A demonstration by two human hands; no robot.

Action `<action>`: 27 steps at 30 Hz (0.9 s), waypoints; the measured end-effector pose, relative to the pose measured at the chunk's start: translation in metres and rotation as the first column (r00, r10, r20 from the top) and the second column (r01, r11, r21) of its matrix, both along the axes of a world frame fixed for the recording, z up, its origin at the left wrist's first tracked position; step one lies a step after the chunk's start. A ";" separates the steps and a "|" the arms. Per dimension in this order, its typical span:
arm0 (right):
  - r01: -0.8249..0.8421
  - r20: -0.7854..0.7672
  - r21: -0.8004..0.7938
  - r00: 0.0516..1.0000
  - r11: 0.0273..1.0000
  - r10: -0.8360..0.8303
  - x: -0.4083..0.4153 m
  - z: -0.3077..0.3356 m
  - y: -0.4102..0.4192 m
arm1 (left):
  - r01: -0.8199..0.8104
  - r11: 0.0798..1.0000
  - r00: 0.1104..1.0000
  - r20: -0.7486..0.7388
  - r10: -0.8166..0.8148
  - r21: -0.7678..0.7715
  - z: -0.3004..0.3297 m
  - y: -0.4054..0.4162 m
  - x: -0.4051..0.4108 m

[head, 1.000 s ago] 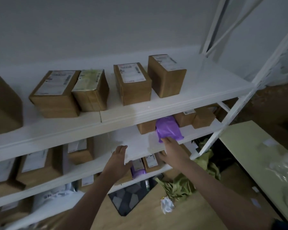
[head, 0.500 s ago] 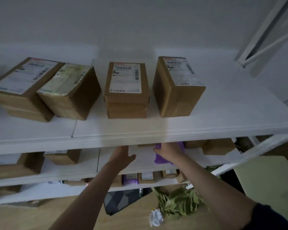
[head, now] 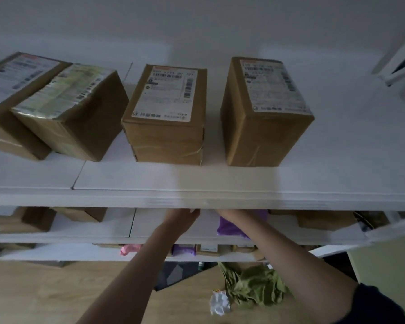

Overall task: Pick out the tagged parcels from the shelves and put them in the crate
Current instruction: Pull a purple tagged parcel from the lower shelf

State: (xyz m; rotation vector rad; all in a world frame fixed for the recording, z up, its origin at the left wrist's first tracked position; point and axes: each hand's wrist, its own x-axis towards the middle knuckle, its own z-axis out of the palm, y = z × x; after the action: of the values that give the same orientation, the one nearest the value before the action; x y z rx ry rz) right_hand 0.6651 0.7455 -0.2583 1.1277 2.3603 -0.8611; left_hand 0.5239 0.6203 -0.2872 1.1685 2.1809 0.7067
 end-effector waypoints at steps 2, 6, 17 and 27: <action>0.108 -0.155 0.042 0.983 0.993 -0.100 -0.007 0.000 -0.009 | -0.032 0.997 0.998 -0.053 0.035 0.064 0.005 -0.008 0.004; 0.146 -0.377 0.129 0.922 0.981 -0.088 0.000 -0.002 -0.042 | -0.086 0.993 0.994 -0.065 0.092 0.083 0.007 -0.043 0.013; 0.224 -0.553 0.208 0.830 0.952 -0.075 0.039 0.004 -0.176 | 0.104 0.994 0.991 -0.093 -0.100 0.039 0.017 -0.153 0.036; 0.290 -0.697 0.223 0.715 0.931 -0.055 0.070 0.044 -0.264 | 0.180 0.934 0.967 -0.231 -0.110 0.310 0.057 -0.239 0.054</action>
State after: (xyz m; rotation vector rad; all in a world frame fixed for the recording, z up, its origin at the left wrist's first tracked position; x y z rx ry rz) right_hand 0.7348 0.4816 -0.2147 1.3457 3.1325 -1.1446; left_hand 0.5775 0.3809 -0.2303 1.6247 2.1691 0.9454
